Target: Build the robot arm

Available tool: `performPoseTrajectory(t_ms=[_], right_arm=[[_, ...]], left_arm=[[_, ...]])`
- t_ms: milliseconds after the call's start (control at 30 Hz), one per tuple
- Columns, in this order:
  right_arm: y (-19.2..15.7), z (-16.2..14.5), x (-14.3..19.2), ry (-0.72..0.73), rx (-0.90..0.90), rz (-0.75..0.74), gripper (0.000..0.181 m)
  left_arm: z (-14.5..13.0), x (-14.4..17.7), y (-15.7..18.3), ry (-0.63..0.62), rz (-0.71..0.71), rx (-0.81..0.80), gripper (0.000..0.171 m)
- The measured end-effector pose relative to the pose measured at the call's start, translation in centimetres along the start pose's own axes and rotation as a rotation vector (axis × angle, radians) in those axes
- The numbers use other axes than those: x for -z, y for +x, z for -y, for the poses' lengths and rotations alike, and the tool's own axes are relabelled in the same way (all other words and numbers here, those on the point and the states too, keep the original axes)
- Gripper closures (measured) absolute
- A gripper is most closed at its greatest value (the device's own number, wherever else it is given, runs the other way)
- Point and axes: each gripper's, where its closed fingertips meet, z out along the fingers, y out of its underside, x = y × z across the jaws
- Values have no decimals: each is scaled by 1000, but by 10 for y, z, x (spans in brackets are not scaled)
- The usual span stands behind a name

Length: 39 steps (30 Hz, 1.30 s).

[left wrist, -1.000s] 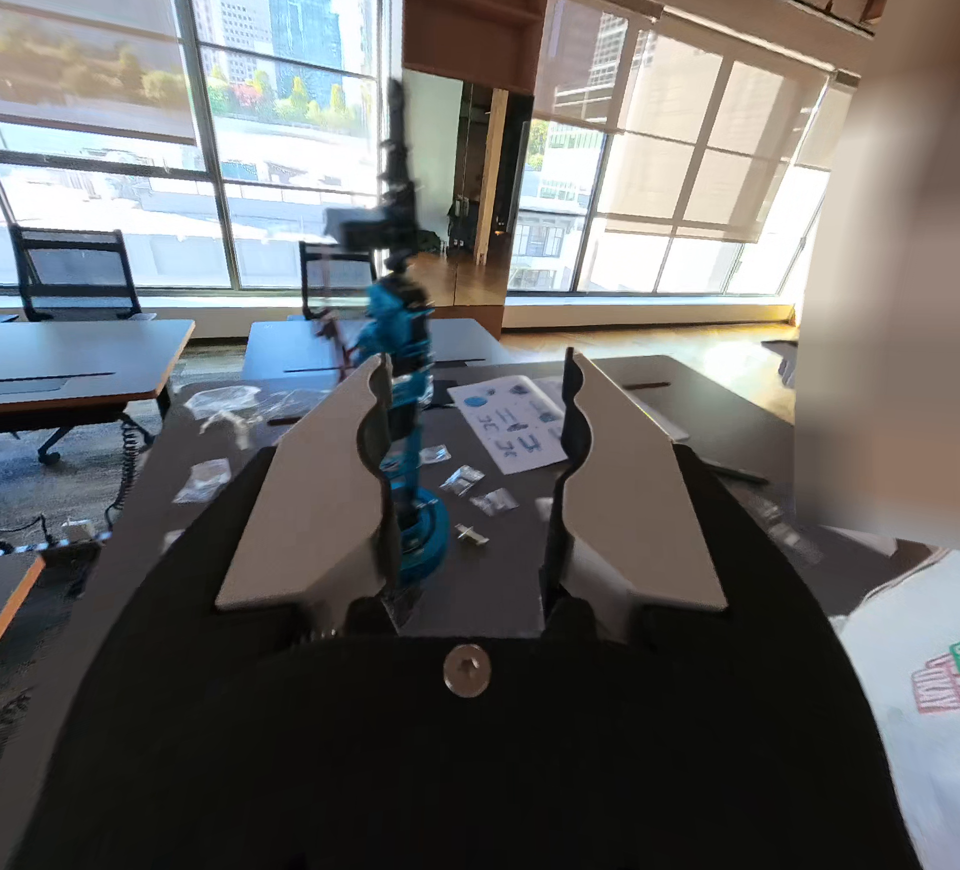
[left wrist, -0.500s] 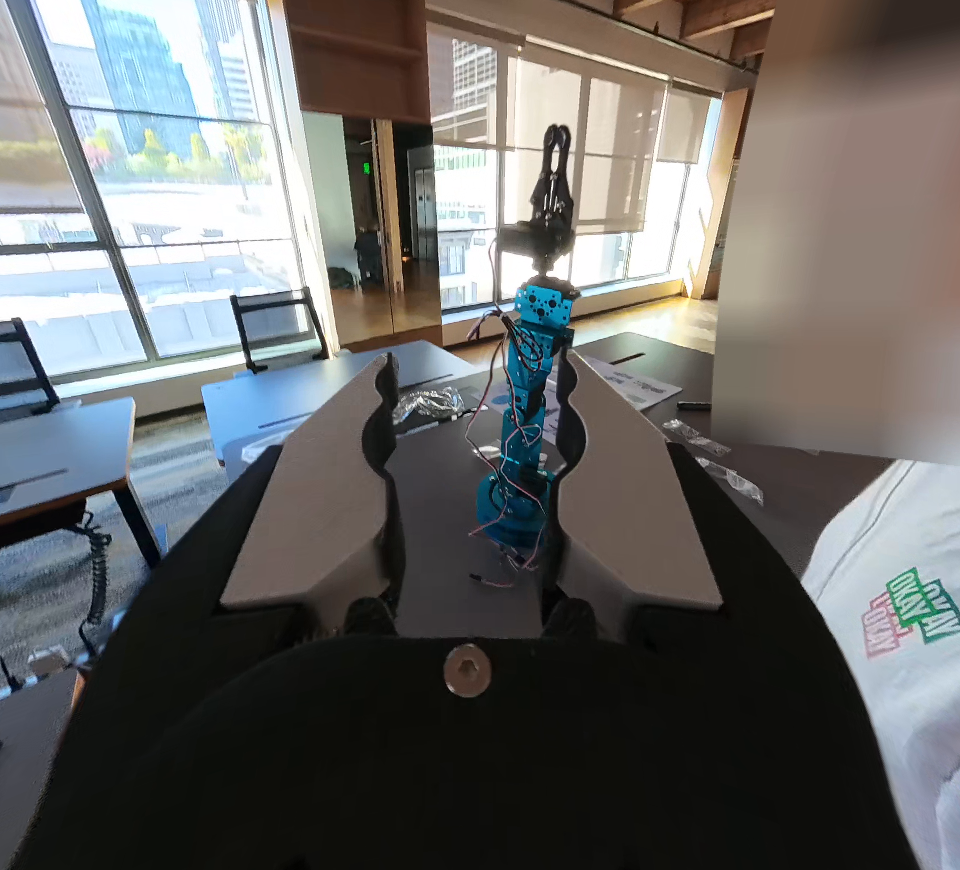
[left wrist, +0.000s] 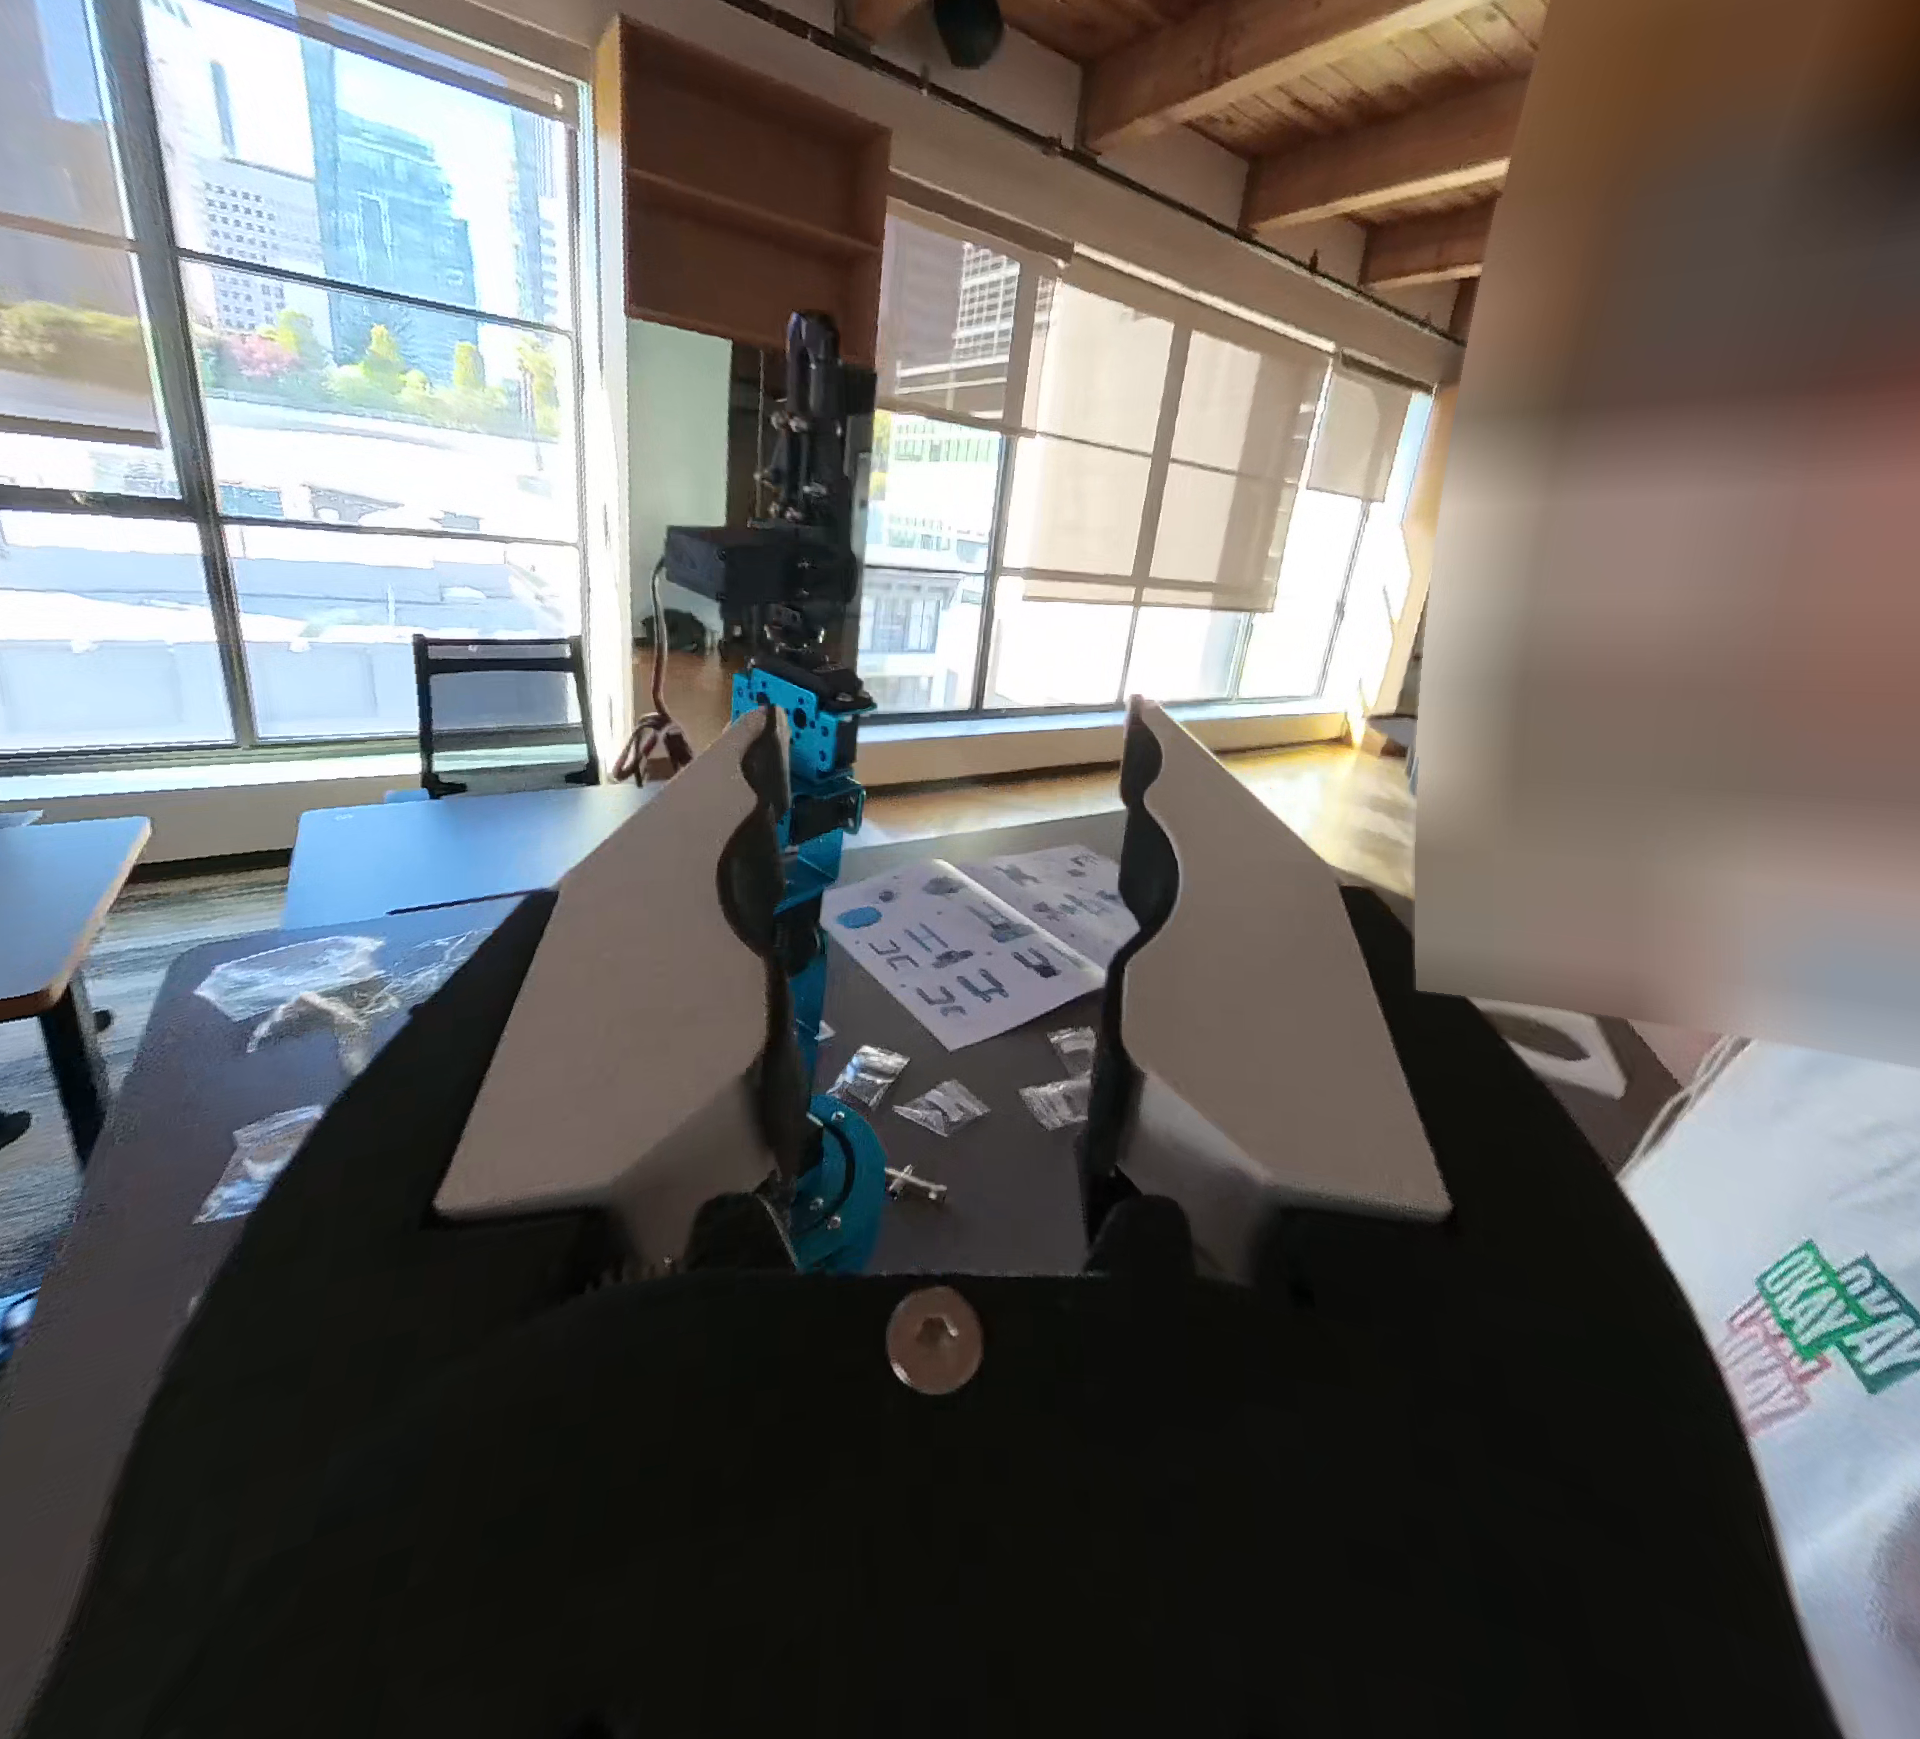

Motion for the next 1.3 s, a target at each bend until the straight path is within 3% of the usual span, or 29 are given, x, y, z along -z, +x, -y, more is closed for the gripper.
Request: performPoseTrajectory(t_ms=[167,267,400,500,633,733,867,1000,1300], right_arm=[[-36,0,-24,33,-102,44,179],[-91,9,-59,43,-65,98,180],[-180,45,-121,124,-50,242,179],[-239,72,-169,180,-63,416,180],[-292,108,-220,281,-80,649,179],[-315,128,-244,344,-191,863,178],[-316,133,-272,401,-335,938,179],[-323,131,-286,376,-455,1017,179],[-345,120,-300,176,-370,1105,179]], left_arm=[[1,11,-13,-23,-3,-37,106],[-6,18,-52,-43,-2,-43,107],[-9,9,-100,-64,-29,-63,108],[-5,-10,-105,-72,-103,-69,109],[-1,-44,-92,-96,-201,-77,113],[-4,-76,-84,-138,-251,-115,111],[-1,-109,-78,-184,-315,-201,103],[9,-131,-77,-201,-384,-157,99],[-10,-148,-78,-392,-438,-205,107]])
